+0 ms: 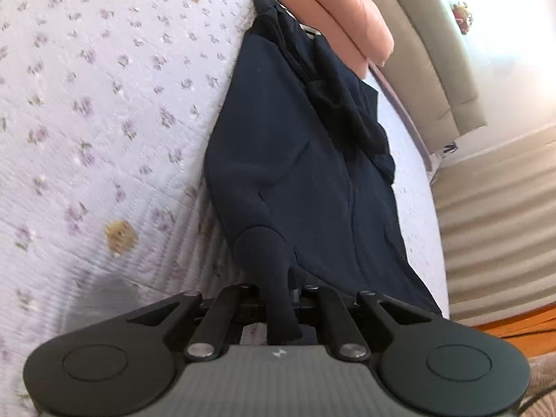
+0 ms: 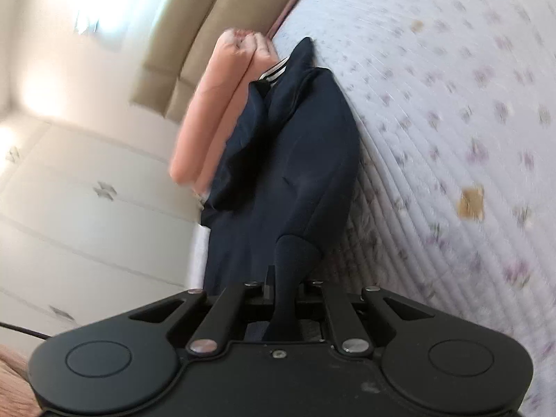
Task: Fold large clothes
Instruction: 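Close both grippers on the hood end of the strip and lift it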
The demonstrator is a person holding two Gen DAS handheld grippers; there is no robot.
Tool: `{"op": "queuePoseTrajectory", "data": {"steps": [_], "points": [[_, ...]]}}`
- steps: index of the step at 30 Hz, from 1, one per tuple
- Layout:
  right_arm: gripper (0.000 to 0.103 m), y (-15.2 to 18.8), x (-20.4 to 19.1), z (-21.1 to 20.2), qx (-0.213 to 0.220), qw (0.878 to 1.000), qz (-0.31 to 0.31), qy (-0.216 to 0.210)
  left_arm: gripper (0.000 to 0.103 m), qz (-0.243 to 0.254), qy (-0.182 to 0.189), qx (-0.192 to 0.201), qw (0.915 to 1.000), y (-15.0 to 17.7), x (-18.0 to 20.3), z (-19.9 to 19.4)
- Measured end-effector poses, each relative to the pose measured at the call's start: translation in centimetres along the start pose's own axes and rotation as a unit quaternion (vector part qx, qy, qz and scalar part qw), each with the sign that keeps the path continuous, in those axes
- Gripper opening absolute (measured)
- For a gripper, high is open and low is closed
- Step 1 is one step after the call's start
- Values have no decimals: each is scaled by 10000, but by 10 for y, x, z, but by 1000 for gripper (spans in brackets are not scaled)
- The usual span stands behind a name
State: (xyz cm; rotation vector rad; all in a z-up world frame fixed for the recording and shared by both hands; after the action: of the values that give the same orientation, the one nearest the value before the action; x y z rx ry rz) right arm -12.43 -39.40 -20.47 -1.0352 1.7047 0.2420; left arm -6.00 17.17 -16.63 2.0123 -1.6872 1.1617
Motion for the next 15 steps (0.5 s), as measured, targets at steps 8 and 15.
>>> {"op": "queuePoseTrajectory", "data": {"steps": [8,15], "points": [[8,-33,-32,4,195,9990,112,-390,5,-134,559,551,9968,-35,27,-8],[8,-124,-94,32,555,9944,-171,-879,5,736,663,1222,9875,-137,100,-8]]}}
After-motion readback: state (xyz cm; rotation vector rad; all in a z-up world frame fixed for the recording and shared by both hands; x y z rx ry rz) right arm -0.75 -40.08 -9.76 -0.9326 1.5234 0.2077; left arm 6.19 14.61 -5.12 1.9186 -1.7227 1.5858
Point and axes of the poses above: each gripper's, at about its wrist camera, not at the fingertips, and z roughly the way its jaws point, x to its right, y to its underside, the point moved 2 cm from there along z, roughly the way its jaws point, and after that the axes turned 1 degree about x, right-handed, at the moved point
